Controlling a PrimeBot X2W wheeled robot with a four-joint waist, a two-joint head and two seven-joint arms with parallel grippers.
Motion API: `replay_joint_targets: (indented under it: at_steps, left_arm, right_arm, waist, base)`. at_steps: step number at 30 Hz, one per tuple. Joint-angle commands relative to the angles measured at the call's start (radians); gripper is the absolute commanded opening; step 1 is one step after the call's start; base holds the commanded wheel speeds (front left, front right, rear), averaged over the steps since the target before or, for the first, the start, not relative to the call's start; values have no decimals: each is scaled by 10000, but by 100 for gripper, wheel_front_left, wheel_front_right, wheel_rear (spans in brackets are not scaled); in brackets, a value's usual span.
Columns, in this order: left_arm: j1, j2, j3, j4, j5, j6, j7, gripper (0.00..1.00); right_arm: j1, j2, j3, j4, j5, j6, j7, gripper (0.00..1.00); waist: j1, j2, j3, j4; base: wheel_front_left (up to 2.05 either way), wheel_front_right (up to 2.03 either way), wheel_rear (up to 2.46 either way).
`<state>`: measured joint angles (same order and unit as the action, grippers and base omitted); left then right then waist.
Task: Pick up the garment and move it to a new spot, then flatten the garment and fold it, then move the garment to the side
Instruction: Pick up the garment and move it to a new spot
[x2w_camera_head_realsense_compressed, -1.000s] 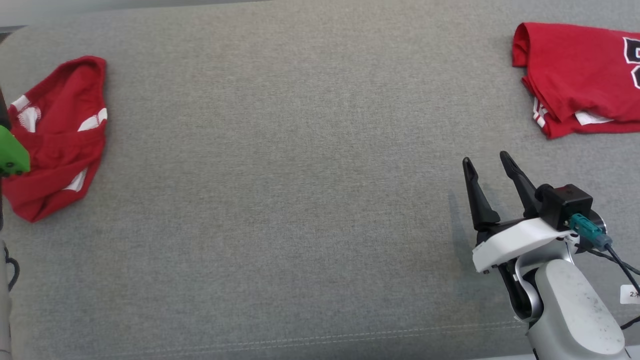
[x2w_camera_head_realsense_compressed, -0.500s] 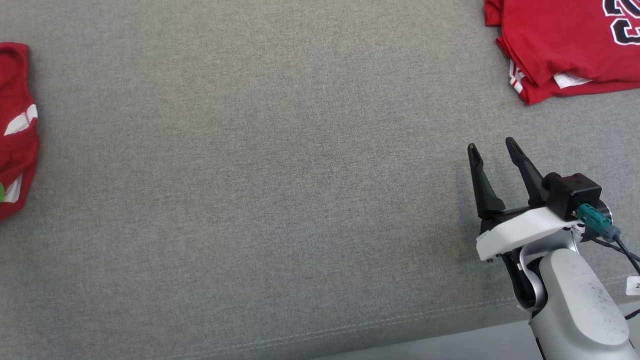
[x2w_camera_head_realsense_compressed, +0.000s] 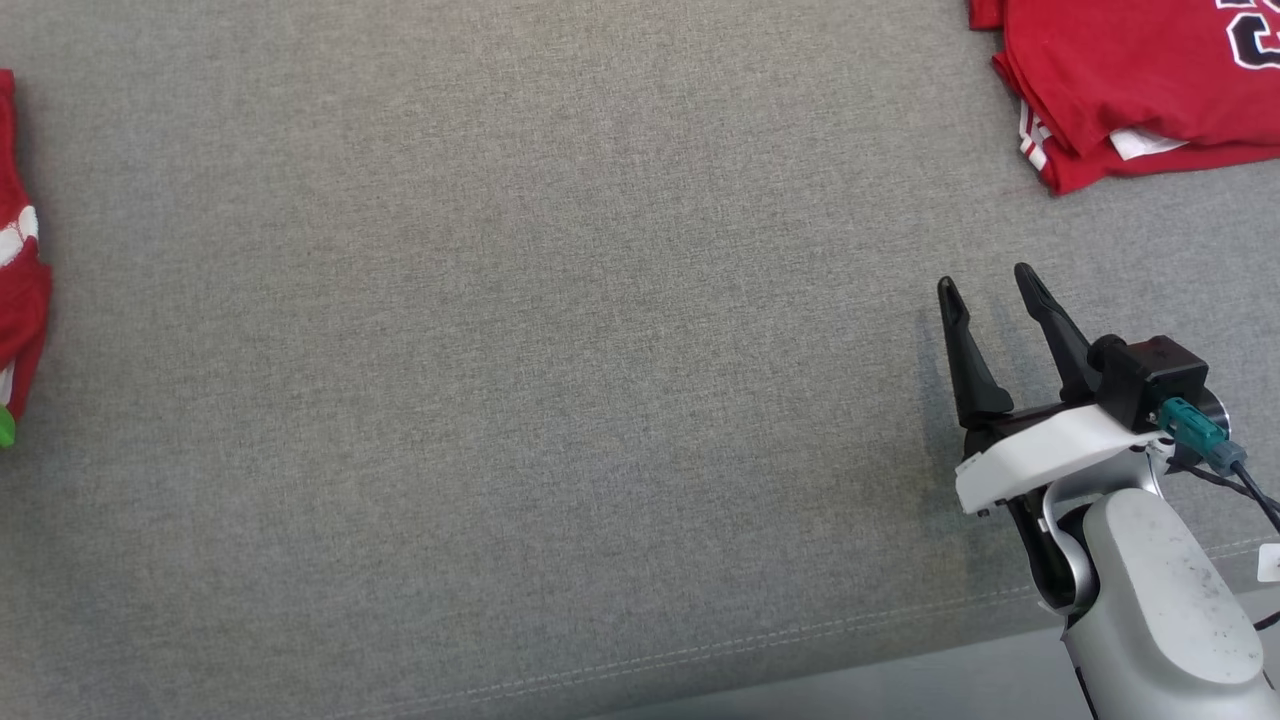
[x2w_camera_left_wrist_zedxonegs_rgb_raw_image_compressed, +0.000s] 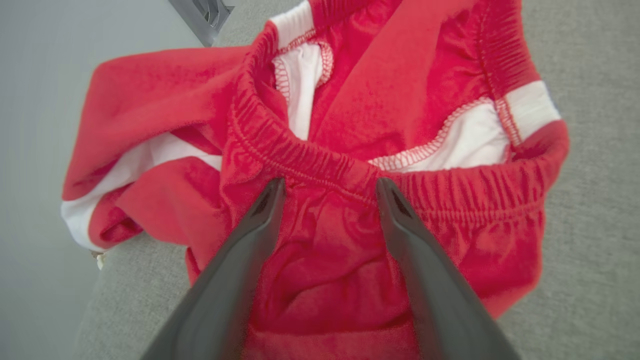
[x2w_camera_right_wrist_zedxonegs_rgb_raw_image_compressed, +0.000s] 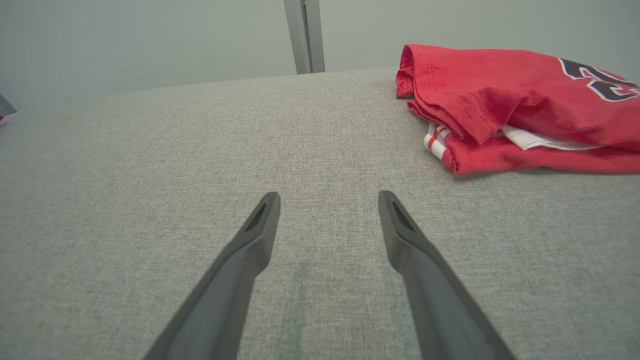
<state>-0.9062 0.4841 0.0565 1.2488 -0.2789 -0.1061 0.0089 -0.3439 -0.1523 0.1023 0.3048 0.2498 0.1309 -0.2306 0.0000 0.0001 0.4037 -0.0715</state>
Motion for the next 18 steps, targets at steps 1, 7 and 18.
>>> replay_joint_targets:
  at_steps: [1, 7, 18]
  left_arm:
    - [-44, 66, -36, 70, -42, 13, -3, 49]
    - [-16, 144, -137, 163, -57, -11, -323, 0]
    - [-354, 277, -454, 224, -27, -144, -1196, 0]
  right_arm:
    - [-110, -11, 2, -59, -42, -3, 3, 100]
    - [-125, -97, -21, -121, -34, -3, 49, 100]
    - [-43, -47, -5, -18, -74, -3, 36, 100]
  waist:
    - [0, -1, 3, -12]
    - [0, -1, 56, -31]
    - [0, -1, -244, 133]
  base:
    - [0, 0, 0]
    - [0, 0, 0]
    - [0, 0, 0]
